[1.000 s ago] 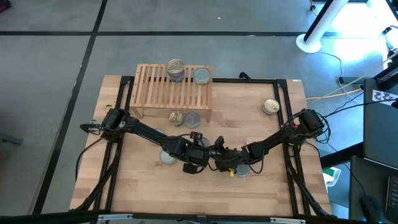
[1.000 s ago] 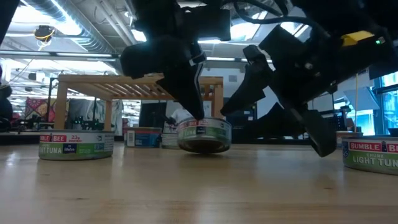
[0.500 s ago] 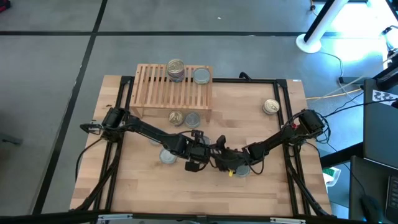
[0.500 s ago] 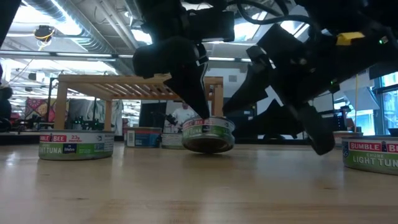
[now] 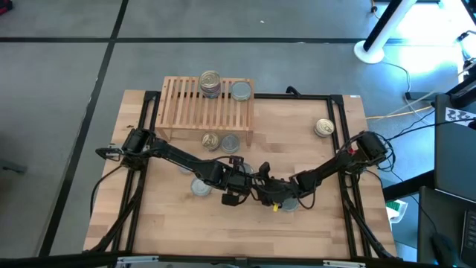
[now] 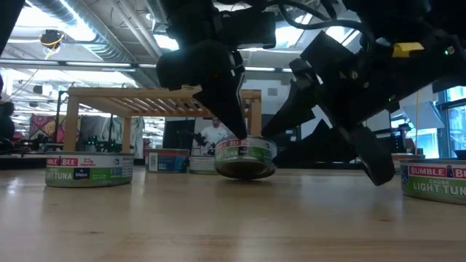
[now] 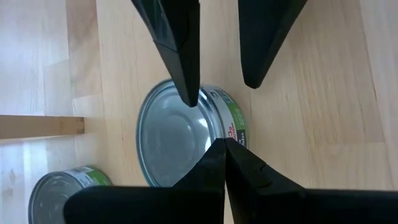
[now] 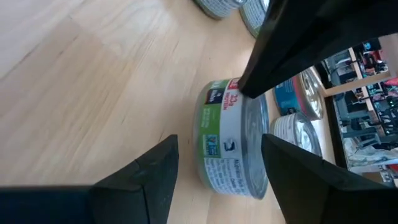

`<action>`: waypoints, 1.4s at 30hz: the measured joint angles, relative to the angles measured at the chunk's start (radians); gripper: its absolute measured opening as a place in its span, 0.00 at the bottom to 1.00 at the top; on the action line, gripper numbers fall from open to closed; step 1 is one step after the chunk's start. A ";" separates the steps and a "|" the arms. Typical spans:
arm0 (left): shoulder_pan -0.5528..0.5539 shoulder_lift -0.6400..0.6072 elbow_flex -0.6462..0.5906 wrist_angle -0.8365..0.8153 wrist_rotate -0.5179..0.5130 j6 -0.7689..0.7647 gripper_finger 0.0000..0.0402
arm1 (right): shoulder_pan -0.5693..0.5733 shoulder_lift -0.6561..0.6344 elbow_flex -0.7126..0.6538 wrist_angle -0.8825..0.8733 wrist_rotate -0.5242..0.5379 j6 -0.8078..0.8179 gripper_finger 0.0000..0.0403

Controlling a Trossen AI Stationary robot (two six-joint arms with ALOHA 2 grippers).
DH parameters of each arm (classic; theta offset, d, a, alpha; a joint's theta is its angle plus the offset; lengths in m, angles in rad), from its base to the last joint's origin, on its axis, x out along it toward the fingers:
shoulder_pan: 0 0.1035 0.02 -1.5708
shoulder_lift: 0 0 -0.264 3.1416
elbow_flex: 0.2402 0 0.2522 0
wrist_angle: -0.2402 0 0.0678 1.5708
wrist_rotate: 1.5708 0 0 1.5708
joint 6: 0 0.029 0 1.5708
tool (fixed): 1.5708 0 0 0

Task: Stack canned seafood by type on shelf
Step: Stack the green tuna can on top of the green tuna can on the shelf

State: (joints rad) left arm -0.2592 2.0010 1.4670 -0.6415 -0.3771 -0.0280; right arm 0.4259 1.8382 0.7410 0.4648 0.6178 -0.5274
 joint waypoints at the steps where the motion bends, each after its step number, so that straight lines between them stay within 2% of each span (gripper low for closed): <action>1: 0.000 0.000 0.000 0.001 0.000 0.000 0.00 | 0.000 0.006 0.000 0.008 0.001 0.000 0.56; 16: 0.010 0.000 0.000 0.034 0.010 -0.006 0.00 | 0.000 0.065 0.041 0.011 0.103 -0.023 0.56; 42: 0.039 0.000 0.000 0.056 0.032 -0.044 0.00 | -0.001 0.065 0.041 0.001 0.113 -0.028 0.56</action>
State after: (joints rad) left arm -0.2207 2.0006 1.4670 -0.5858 -0.3447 -0.0723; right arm 0.4252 1.9034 0.7818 0.4655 0.7303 -0.5552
